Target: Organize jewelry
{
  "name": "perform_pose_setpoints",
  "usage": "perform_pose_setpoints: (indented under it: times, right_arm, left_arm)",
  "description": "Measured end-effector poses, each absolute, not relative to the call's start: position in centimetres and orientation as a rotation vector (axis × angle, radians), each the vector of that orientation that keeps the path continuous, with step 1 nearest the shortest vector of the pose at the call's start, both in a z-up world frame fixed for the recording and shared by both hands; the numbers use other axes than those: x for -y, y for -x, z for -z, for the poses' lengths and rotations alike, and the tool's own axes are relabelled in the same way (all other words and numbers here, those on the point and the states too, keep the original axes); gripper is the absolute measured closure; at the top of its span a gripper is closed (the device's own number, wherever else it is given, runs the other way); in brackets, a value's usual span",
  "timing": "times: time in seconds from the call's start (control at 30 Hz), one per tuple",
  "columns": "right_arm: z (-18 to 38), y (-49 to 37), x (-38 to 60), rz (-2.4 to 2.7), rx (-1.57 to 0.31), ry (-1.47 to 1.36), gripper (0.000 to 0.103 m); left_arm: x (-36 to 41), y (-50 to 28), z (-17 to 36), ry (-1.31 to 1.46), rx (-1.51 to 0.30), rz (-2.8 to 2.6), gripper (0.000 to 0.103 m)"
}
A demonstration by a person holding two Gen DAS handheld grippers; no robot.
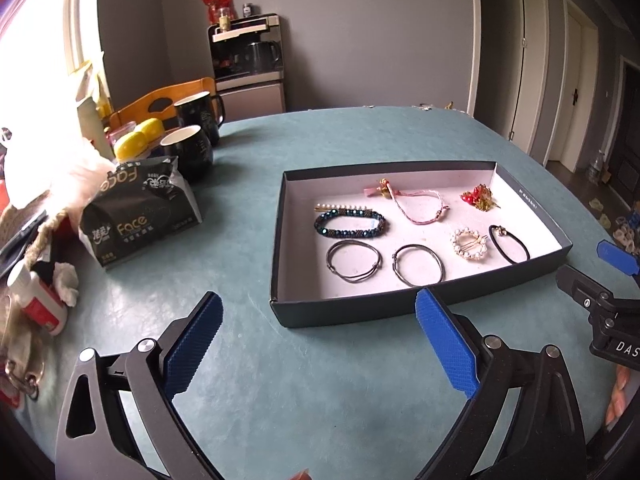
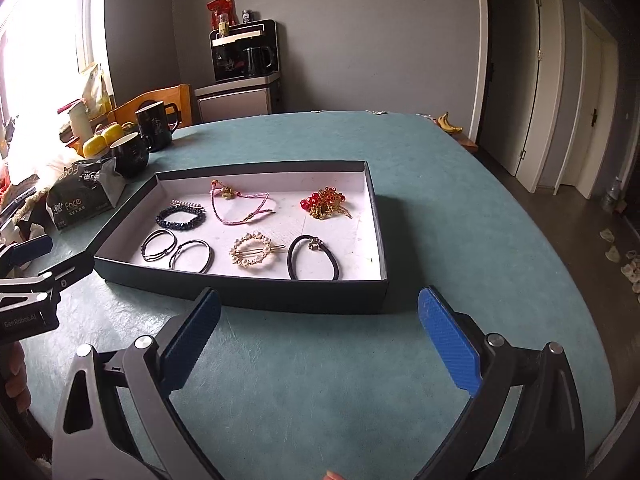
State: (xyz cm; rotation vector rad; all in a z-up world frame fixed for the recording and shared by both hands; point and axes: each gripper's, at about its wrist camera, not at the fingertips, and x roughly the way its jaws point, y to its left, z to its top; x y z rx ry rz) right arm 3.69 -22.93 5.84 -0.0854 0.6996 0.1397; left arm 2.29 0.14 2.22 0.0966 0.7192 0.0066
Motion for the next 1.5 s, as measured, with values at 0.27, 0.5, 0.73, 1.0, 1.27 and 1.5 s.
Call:
perform_pose_setpoints:
  times: [0.27,0.5,0.73,1.0,1.27,1.5]
  right_arm:
    - [-5.7,-3.74,22.72,-0.136,-0.69,0.082,0.005]
    - [-5.37,-3.73,22.57,-0.14,-0.704,0.087,0.005]
    - [-5.3,-3.71,22.39,-0.143,-0.703,0.093,0.005]
    - [-5.31,-3.77,22.44,-0.144,-0.707,0.091,0.005]
    - [-5.3,-3.82,22.38,-0.145,-0.707,0.092,0.005]
    - [-5.14,-3.83,22.25,-0.144,-0.711,0.097,0.005]
  left_arm:
    - [0.45,-2.14,-1.83,-0.115,-0.716,0.012,0.004]
    - [0.6,-2.34,-1.54,-0.115,-0.731,0.022,0.004]
    - [0.71,-2.36,-1.44,-0.116,-0.735,0.023,0.004]
    - [0.83,-2.27,-1.38,-0.119,-0.74,0.034,0.004]
    - [0.86,-2.27,-1.35,-0.119,-0.743,0.037,0.004]
    - [0.87,-2.29,-1.29,-0.119,-0.744,0.038,0.004]
